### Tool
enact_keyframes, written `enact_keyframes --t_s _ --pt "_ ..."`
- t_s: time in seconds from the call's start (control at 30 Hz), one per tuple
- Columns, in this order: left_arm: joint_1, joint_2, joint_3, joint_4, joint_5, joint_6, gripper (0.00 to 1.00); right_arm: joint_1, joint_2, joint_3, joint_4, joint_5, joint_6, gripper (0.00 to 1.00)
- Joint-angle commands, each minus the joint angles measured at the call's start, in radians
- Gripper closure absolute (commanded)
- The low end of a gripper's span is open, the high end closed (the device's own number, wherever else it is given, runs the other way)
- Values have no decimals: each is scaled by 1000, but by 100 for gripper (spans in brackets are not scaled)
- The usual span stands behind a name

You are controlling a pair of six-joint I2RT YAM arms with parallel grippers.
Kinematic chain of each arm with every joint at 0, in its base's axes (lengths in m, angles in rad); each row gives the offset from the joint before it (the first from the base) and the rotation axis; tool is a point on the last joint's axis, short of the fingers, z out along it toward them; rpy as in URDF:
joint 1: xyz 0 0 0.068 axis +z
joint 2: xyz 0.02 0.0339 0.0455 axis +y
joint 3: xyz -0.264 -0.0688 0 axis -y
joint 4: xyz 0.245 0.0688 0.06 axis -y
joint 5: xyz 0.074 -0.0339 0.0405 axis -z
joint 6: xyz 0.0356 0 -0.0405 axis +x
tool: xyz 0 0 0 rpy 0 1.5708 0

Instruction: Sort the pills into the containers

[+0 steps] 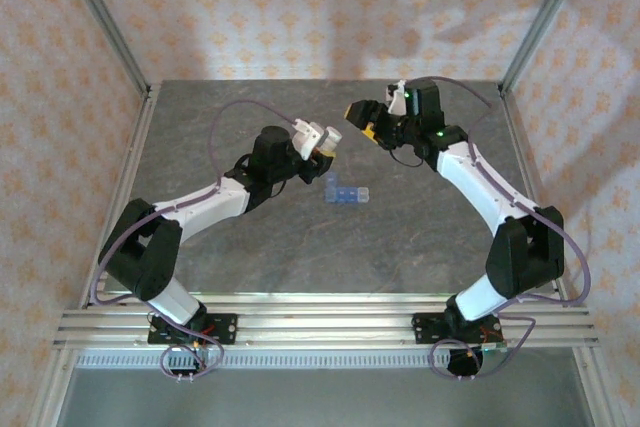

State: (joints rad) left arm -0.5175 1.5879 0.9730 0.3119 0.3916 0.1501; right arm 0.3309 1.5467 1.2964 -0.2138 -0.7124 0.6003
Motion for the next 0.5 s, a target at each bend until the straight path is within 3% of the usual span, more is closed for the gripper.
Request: enact_keyframes --t_s 0.0,0.47 --pt "-18 -26 -1 43 -42 37 100 4 5 17 -26 39 68 23" --pt "-39 1 13 46 -40 34 100 79 59 47 -5 41 77 27"
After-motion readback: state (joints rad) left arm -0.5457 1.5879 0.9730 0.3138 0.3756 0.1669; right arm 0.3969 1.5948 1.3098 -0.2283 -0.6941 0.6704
